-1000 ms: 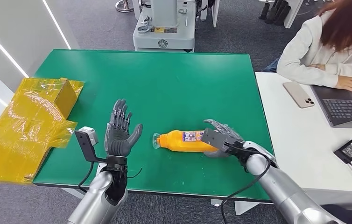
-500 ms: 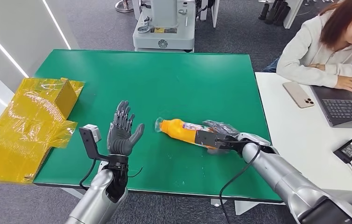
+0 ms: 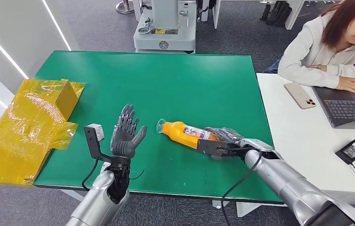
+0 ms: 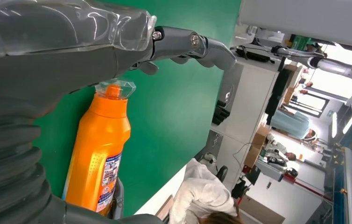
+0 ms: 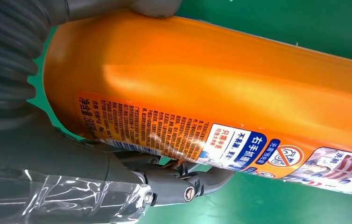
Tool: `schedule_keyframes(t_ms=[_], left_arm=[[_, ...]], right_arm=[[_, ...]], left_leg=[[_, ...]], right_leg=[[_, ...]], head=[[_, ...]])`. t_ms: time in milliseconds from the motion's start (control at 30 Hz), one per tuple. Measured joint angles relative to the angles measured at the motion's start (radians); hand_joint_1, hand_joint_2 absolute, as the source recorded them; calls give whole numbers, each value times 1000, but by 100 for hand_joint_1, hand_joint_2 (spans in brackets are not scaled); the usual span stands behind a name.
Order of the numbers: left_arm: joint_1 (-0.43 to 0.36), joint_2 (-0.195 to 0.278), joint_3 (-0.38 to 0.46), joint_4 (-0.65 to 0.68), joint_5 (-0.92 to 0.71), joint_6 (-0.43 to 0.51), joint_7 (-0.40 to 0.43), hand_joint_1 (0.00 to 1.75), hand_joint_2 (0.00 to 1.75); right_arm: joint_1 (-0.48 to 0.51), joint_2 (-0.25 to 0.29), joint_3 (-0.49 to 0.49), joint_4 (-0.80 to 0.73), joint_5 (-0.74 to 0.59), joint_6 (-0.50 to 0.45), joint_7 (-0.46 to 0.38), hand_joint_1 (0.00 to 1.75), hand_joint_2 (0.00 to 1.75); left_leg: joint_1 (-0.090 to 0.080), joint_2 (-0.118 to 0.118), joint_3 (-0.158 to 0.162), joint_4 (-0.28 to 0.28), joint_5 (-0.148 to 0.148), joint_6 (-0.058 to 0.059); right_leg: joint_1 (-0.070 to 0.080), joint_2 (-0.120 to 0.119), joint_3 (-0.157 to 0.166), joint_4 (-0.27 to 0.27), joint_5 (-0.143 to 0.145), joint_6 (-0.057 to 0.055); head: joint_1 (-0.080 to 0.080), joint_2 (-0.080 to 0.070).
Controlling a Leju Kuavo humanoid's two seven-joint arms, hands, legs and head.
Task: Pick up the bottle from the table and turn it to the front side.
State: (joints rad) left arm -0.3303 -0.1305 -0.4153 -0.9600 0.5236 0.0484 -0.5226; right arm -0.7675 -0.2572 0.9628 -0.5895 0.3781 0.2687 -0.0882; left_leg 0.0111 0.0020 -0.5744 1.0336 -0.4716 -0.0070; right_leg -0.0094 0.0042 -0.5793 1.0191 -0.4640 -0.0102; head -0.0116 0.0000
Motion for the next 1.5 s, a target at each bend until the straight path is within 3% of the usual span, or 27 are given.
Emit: schedule_keyframes(t_ms=[133,267,400,567,733,1000,1267,1500], left_arm=[[0,0,1,2,-2,1,-2,0,175],[12,2,4,-5,-33,38,-19,0,175],[25,6,8,-22,-56,71,-26,0,175],[31,12,14,-25,-65,86,-25,0,175],[27,17,24,-21,-65,72,-18,0,175],[-13,12,20,-24,-64,-51,24,0,175],[-79,-14,-46,-75,-65,-196,155,0,175],[-173,-55,-120,2,-136,-253,225,0,175]], right_arm=[[9,-1,3,-9,-36,-32,-24,175,175],[65,-1,-37,-61,-178,-108,-102,175,175],[174,0,-123,-185,-325,-207,-188,175,175],[325,20,-238,-390,-390,-412,-296,175,175],[481,52,-346,-586,-428,-521,-354,175,175],[567,99,-406,-616,-386,-448,-356,175,175],[484,210,-418,-429,-273,-375,-334,175,175],[440,260,-429,-324,-180,-404,-276,175,175]], left_leg=[[0,0,0,0,0,0],[0,-1,-1,0,0,0],[0,-2,-5,0,0,0],[1,-5,-7,-1,0,0],[1,-5,-8,-2,0,0],[0,-4,-9,-1,1,-1],[1,-5,-9,-1,2,-2],[0,-5,-9,-1,2,-2]], right_leg=[[0,0,0,0,0,0],[0,0,0,0,0,0],[0,-2,-4,1,0,0],[1,-5,-5,1,-1,0],[1,-5,-7,0,-2,0],[1,-4,-7,0,-1,-1],[1,-5,-8,1,-1,-1],[0,-5,-8,1,-1,-1]], head=[[0,0],[0,0],[0,0],[0,0],[0,0],[0,0],[0,0],[0,0]])
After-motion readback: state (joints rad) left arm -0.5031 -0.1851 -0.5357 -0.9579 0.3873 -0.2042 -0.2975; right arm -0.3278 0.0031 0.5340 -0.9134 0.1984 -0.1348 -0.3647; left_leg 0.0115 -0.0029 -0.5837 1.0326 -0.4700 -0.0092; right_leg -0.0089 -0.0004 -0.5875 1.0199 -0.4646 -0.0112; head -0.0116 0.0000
